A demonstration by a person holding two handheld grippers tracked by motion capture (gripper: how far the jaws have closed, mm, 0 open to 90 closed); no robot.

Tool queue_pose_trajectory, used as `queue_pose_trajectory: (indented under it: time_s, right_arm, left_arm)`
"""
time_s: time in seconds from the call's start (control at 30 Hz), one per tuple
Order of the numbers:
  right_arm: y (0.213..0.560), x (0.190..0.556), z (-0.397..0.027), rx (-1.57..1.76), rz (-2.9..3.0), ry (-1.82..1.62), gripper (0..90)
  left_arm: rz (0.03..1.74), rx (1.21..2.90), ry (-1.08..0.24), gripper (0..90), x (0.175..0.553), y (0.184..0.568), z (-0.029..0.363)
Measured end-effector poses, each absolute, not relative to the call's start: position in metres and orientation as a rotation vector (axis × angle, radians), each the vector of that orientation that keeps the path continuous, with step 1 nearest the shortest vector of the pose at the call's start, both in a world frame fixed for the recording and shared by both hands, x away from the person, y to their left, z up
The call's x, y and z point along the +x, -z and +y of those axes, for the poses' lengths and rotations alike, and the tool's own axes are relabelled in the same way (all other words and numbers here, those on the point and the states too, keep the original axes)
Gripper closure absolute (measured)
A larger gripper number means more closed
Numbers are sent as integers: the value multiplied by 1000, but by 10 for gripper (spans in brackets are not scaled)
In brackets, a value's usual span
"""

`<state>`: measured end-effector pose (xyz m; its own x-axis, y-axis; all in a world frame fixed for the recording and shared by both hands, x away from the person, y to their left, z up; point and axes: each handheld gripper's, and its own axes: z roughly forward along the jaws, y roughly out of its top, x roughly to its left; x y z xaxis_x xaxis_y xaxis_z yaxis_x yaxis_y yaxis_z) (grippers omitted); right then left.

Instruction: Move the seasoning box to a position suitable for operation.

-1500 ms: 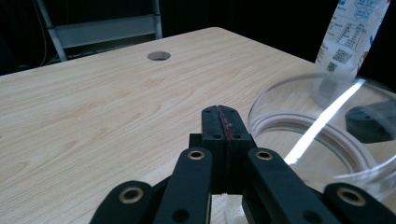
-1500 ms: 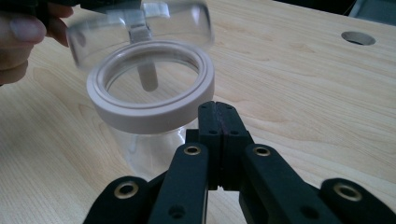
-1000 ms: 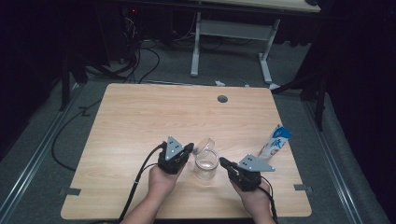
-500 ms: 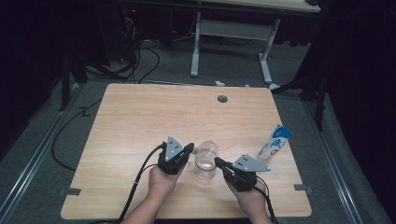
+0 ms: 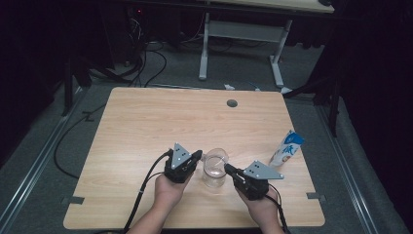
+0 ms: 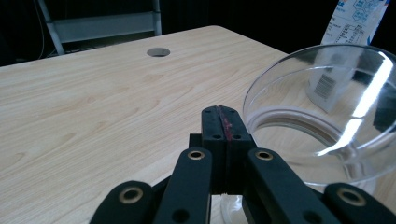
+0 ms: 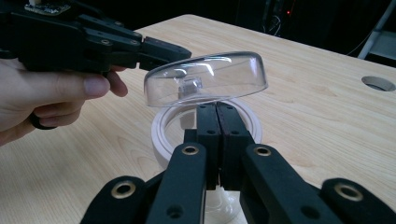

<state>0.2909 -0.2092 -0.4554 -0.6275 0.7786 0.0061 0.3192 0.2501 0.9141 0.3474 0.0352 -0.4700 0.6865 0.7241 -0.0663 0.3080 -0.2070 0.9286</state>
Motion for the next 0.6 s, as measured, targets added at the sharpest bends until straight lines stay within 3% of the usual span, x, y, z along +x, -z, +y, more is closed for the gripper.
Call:
queue_pose_trajectory:
  time_s: [0.3, 0.6]
  right_arm:
    - [454, 289, -209, 991, 2072, -1350, 891]
    - [453, 288, -206, 983, 2076, -1341, 891]
  left_arm:
    - [828, 1780, -416, 900, 326, 481, 51]
    - [788, 1774, -345, 900, 307, 489, 41]
